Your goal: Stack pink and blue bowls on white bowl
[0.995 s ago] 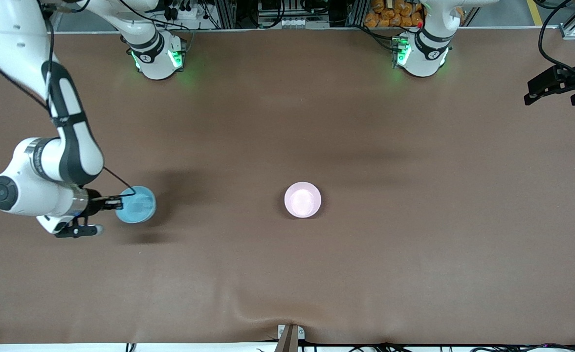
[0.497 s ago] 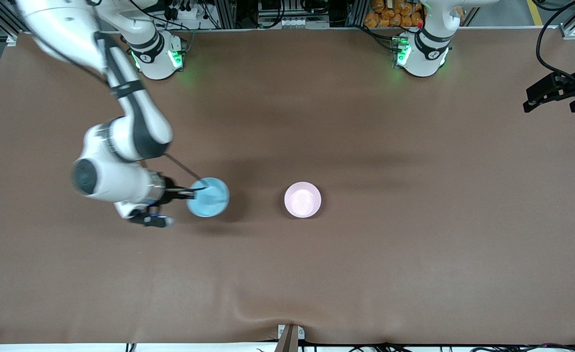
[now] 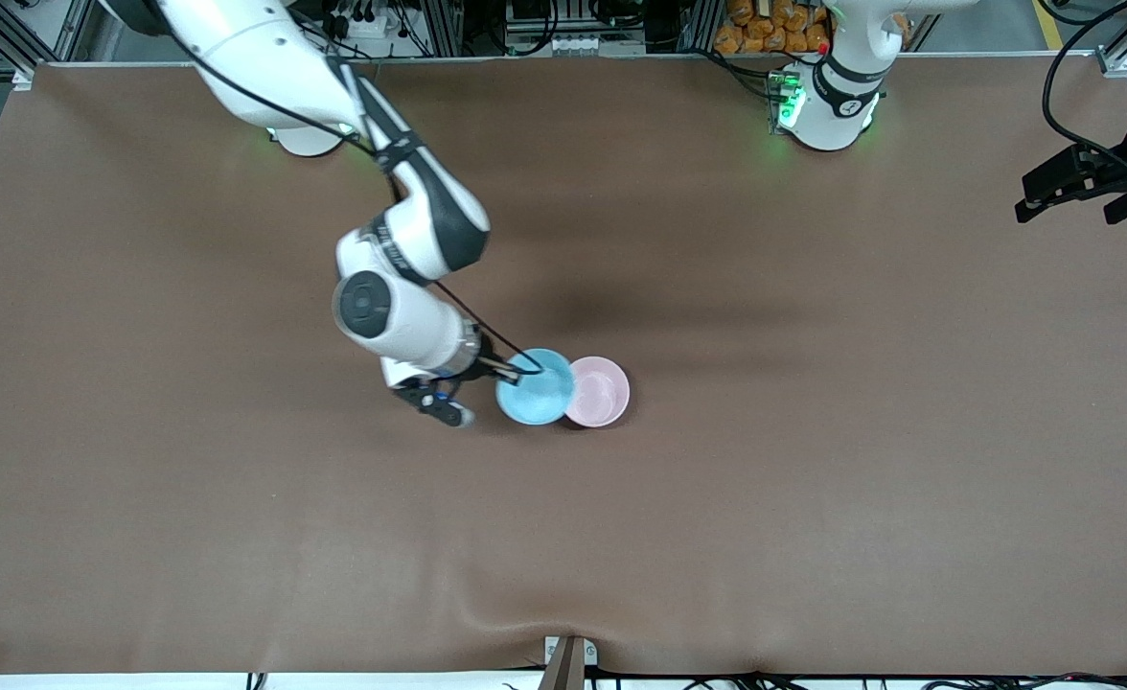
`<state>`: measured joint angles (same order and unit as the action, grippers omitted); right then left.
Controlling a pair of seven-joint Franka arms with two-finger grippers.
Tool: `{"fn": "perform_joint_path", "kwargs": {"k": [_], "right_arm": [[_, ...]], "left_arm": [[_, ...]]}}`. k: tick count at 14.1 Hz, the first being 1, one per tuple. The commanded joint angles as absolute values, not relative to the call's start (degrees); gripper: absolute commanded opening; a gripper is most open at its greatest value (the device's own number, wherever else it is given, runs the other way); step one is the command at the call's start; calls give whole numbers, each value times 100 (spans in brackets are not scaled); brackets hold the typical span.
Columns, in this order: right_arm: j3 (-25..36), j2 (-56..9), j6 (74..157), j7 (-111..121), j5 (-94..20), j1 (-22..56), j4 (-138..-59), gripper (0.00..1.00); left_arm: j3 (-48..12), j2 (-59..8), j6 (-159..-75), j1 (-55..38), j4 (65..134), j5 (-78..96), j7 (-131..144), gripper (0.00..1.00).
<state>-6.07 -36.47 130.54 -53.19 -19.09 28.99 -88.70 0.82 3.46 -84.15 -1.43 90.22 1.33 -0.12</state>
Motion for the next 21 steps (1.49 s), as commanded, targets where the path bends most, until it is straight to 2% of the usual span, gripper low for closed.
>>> {"fn": "perform_joint_path", "kwargs": {"k": [1,5,11,12,13,17,21], "right_arm": [[-545,-4025,12964,-5766,-1995,3120,-8376,0],[-536,-4253,13472,-5766,-1969,3374,-8350,0],[-519,-4333,13535,-5774,-1960,3515,-8358,0],[-519,-4333,13535,-5748,-1943,3516,-8358,38],[-501,-4307,13535,-5765,-1855,3516,-8358,99],[-387,-3860,13360,-5687,-1451,3297,-8437,100],[-387,-3131,11957,-4470,-1160,2428,-8534,100]], "left_arm": [[53,299,-8455,-88,9000,176,-26,100],[35,272,-8446,-149,9000,158,-35,100],[26,229,-8446,-141,8991,158,-61,100],[26,229,-8446,-141,8991,158,-53,100],[26,229,-8446,-149,9000,158,-70,100],[26,229,-8438,-149,8991,158,-62,100],[26,185,-8437,-106,8991,176,-53,100]]}}
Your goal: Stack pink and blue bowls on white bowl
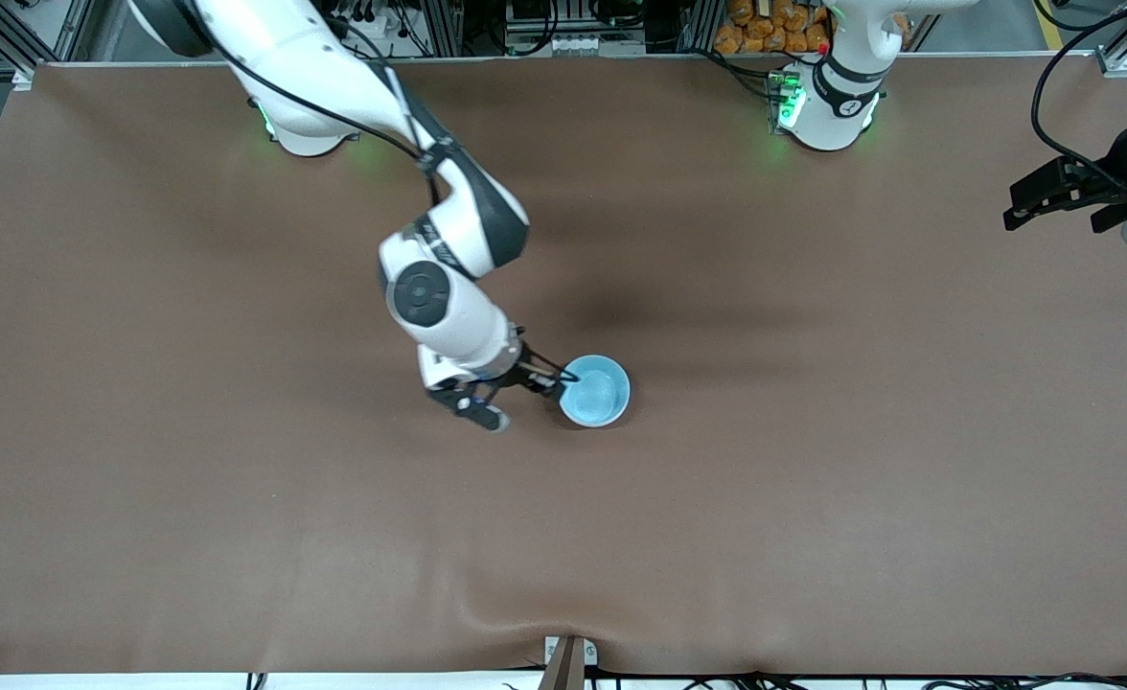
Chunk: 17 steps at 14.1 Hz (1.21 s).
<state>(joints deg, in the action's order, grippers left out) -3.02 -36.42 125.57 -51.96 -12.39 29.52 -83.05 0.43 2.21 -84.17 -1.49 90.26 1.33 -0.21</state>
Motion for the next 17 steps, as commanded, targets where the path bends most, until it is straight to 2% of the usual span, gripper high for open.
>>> {"fn": "perform_joint_path", "kwargs": {"k": [1,4,7,9,11,13,17], "right_arm": [[-387,-2937,11649,-3986,-1160,2165,-8543,100],[-387,-2340,10769,-2841,-915,1383,-8682,100],[-387,-1304,10618,-1588,-756,591,-9533,100],[-378,-784,10312,-786,-704,90,-9791,100],[-247,-502,9898,-144,-485,-236,-9730,100],[305,-291,9565,524,-439,-185,-9625,100],[633,-281,8572,782,-422,-167,-8826,100]], "left_arm": [[26,176,-8437,-114,8991,167,-44,100],[35,167,-8437,-141,8983,141,-44,100],[26,176,-8437,-123,8930,141,-53,100],[35,167,-8437,-149,8912,141,-53,100],[26,167,-8437,-150,8903,149,-62,100],[26,167,-8437,-141,8903,158,-62,100],[26,167,-8446,-149,8895,158,-35,100]]}}
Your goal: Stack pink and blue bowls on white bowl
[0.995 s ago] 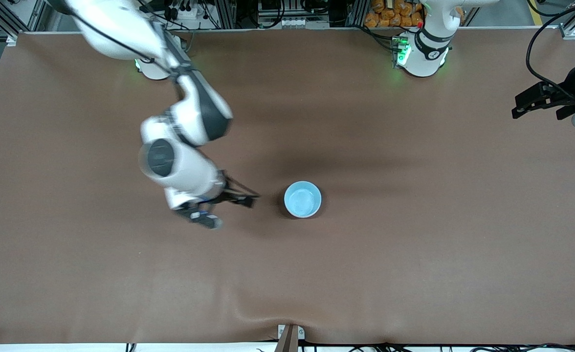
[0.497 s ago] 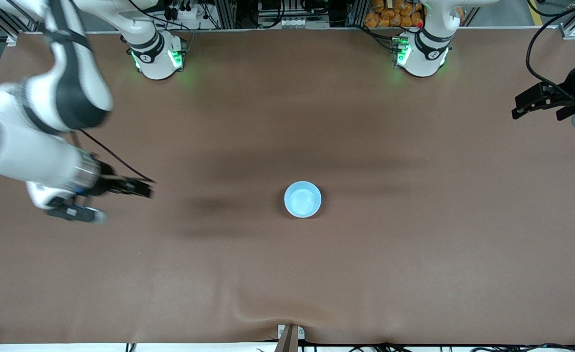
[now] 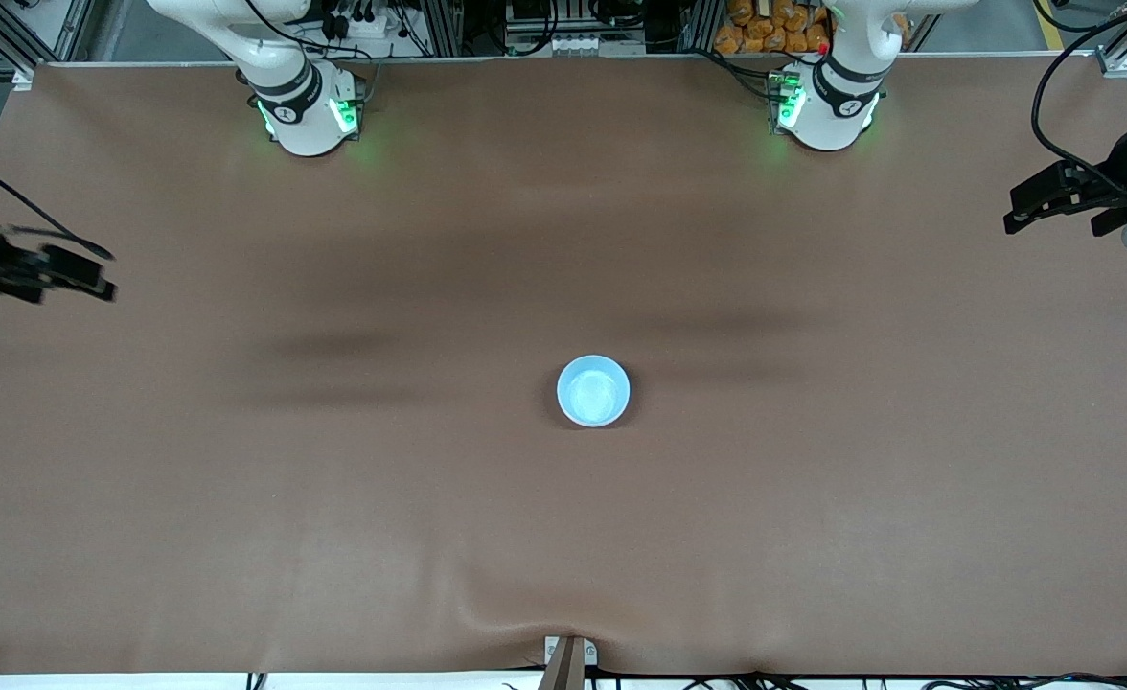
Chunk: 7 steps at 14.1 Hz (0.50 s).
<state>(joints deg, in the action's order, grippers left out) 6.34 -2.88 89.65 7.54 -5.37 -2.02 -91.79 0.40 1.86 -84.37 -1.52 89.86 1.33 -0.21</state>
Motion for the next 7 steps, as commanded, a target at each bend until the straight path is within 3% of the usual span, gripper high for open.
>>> {"fn": "perform_joint_path", "kwargs": {"k": [1,7], "right_arm": [[642,-229,8430,739,-404,-167,-8789,100],[642,-79,8236,554,-62,-123,-8789,100]], "left_arm": [[26,167,-8446,-149,8895,158,-35,100],[26,167,-8446,-158,8895,176,-44,100]]}}
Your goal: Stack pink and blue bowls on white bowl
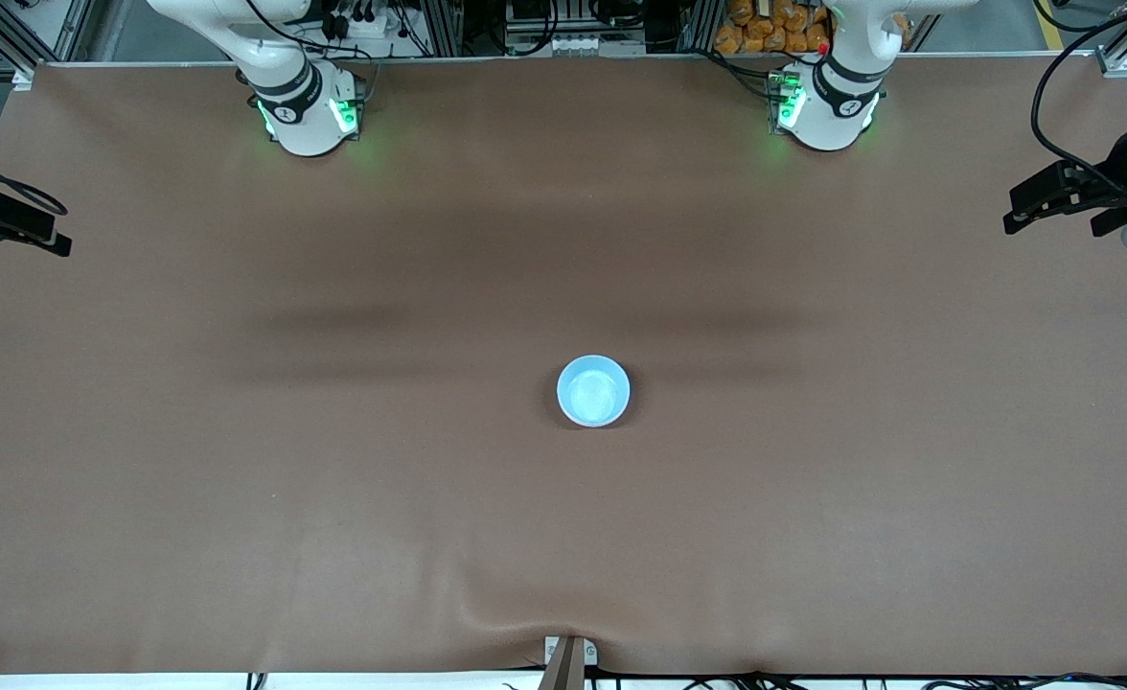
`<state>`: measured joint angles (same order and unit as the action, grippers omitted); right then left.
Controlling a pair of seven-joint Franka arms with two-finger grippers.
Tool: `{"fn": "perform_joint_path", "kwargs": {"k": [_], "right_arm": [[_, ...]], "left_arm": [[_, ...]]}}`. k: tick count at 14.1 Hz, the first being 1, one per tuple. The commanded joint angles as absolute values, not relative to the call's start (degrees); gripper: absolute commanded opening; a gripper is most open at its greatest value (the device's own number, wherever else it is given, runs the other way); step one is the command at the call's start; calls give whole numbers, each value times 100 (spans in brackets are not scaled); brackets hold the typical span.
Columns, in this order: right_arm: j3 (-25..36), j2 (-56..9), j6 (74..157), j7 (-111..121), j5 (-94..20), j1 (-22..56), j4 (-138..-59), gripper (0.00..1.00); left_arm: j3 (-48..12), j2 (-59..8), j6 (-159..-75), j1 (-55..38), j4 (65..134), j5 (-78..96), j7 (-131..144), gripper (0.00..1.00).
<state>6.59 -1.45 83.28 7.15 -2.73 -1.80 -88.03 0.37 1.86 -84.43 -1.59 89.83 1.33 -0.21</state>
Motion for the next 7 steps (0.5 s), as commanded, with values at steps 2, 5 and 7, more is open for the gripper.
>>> {"fn": "perform_joint_path", "kwargs": {"k": [2,5,7], "right_arm": [[650,-79,8226,545,-53,-141,-8789,100],[642,-88,8279,545,-44,-132,-8789,100],[642,-105,8341,545,-35,-149,-8789,100]], "left_arm": [[26,167,-8446,-158,8895,176,-79,100],[26,158,-8437,-158,8895,176,-62,100],[26,158,-8437,-158,8895,176,-70,100]]}}
